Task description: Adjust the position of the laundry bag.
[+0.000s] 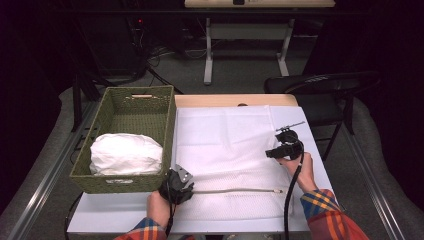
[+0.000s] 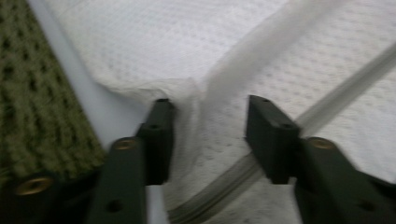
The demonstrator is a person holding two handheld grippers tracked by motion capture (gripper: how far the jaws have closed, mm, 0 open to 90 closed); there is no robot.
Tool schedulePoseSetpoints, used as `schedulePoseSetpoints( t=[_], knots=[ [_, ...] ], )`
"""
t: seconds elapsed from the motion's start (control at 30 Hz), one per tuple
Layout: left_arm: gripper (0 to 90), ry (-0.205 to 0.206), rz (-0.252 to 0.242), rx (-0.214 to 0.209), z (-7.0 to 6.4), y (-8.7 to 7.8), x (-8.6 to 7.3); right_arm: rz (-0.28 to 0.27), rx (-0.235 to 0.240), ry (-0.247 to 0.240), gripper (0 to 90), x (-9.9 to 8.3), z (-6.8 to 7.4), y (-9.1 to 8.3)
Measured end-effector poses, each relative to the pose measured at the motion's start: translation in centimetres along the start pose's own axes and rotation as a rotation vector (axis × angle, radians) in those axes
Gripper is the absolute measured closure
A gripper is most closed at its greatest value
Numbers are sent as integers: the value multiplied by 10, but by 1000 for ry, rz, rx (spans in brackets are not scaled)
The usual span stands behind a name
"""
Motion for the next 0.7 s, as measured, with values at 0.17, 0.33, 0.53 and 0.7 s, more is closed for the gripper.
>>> schedulePoseSetpoints(
  t=[0.17,0.33,0.53,0.7],
  knots=[
    [296,31,-47,-98,-13,-11,8,-32,56,41,236,-11,-7,-19],
    [186,50,-56,-165,-19,-21,14,-38,32,6,150,-27,-6,-35],
    [106,78,-70,-227,-28,-30,20,-48,56,-31,48,-45,10,-54],
    [76,122,-88,-272,-45,-38,26,-56,90,-29,0,-64,22,-72]
  ],
)
Point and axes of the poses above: each handheld gripper's, and its own axes: y roughly forward along the jaws, x roughly out of its top, z roughly to its left, the point moved 7 cm from there along y, roughly forward along the jaws, and after that the axes turned 2 degrees about -x, right-handed, at the moved point
